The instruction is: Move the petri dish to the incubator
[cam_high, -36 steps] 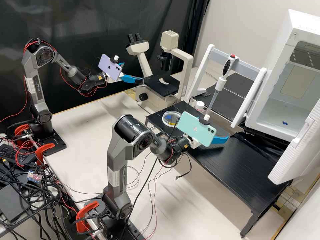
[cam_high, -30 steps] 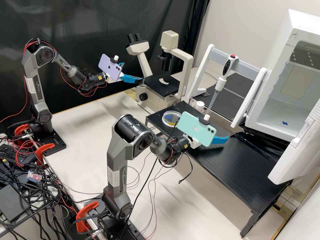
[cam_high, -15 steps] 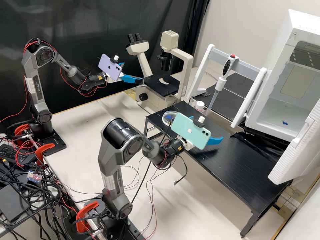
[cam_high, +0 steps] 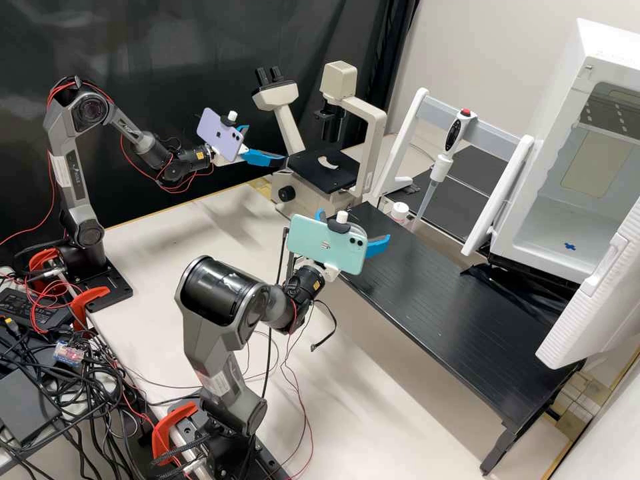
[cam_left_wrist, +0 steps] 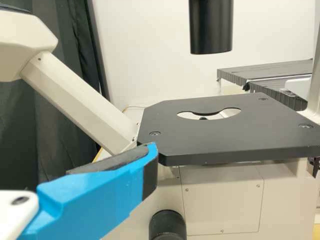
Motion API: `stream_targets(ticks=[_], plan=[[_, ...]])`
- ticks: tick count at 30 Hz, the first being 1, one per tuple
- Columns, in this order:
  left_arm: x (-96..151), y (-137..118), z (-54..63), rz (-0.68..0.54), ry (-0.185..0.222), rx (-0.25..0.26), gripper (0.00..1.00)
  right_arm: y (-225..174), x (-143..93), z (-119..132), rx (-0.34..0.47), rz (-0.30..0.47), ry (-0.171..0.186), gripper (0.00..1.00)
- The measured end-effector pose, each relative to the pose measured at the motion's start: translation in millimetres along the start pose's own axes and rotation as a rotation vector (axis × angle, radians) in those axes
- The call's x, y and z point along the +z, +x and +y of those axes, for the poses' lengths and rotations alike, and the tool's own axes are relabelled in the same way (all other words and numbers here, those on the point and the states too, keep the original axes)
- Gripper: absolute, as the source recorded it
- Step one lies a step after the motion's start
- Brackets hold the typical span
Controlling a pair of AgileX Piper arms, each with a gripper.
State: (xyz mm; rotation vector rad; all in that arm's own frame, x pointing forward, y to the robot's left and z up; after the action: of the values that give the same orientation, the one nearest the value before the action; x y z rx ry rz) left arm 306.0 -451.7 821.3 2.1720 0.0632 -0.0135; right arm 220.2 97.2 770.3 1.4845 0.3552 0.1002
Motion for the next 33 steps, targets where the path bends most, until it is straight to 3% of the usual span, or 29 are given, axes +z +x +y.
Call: stream_targets(ticks=[6,11,12,25,33], plan=[[0.0,0.0,0.0,0.0,0.0,0.0,1.0,5.7,5.7,-21.0,-0.077,-0.021,-0.033,1.0],[0.0,0.0,0.0,0.0,0.0,0.0,1.0,11.8,11.4,-27.5,-0.092,-0.045,-0.033,1.0],[0.0,0.0,0.0,0.0,0.0,0.0,1.0,12.7,12.0,-28.3,-0.092,-0.045,-0.034,0.0],[0.0,0.0,0.0,0.0,0.0,0.0,1.0,19.1,18.7,-22.1,-0.079,-0.063,0.024,0.0],[0.0,0.0,0.0,0.0,0.0,0.0,1.0,21.3,18.2,-22.0,-0.088,-0.065,0.025,0.0]])
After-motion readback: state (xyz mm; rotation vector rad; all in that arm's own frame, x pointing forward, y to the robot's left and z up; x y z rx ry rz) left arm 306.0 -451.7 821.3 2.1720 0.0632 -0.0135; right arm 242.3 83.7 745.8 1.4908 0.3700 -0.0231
